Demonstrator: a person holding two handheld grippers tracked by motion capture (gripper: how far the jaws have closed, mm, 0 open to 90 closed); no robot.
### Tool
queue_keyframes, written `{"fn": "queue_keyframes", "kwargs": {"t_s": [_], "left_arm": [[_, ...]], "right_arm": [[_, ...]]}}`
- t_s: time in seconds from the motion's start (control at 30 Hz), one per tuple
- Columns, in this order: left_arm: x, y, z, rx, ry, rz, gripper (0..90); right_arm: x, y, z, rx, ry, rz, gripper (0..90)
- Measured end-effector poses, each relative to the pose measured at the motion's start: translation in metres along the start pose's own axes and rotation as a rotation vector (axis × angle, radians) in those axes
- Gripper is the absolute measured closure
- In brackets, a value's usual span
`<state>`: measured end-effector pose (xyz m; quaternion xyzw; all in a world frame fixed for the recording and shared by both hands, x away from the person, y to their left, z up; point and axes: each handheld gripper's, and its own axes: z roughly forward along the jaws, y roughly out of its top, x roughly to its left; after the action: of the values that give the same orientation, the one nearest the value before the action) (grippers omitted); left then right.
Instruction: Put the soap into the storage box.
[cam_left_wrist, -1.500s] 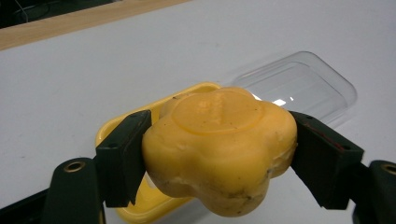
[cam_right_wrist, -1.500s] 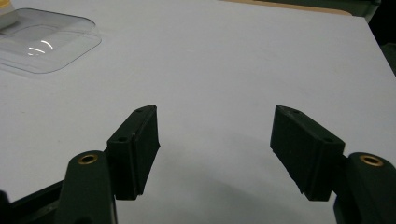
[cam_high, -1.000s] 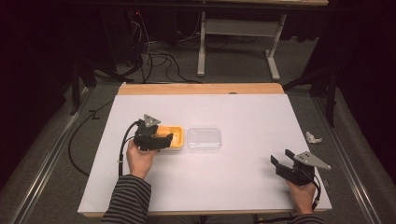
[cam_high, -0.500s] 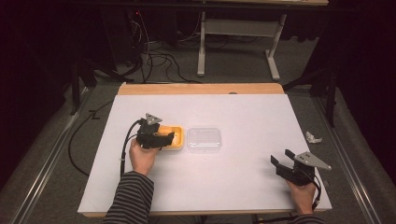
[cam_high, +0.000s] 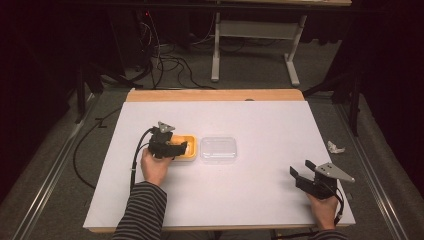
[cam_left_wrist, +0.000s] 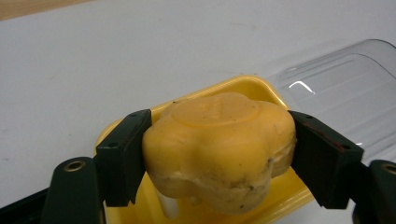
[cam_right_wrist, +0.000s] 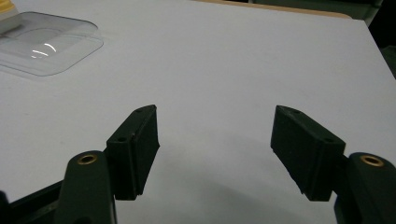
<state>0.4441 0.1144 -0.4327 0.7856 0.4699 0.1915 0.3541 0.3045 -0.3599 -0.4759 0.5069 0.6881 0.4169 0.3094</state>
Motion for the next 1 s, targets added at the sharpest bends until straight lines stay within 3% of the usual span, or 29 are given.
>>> {"fn": "queue_keyframes", "kwargs": {"t_s": [0.47,0.83,1.0], "left_arm": [[0.003,-0.003,0.015,0.031,0.009,-0.026,26.1],[0.0,-0.006,0.02,0.045,0.029,0.003,26.1],[0.002,-0.007,0.02,0.06,0.014,0.001,26.0]], "right_arm": [[0.0,0.0,0.0,-0.002,-0.001,-0.003,32.7],[0.0,0.0,0.0,0.0,-0.003,-0.004,32.6],[0.001,0.0,0.0,0.004,-0.004,-0.003,32.6]]}}
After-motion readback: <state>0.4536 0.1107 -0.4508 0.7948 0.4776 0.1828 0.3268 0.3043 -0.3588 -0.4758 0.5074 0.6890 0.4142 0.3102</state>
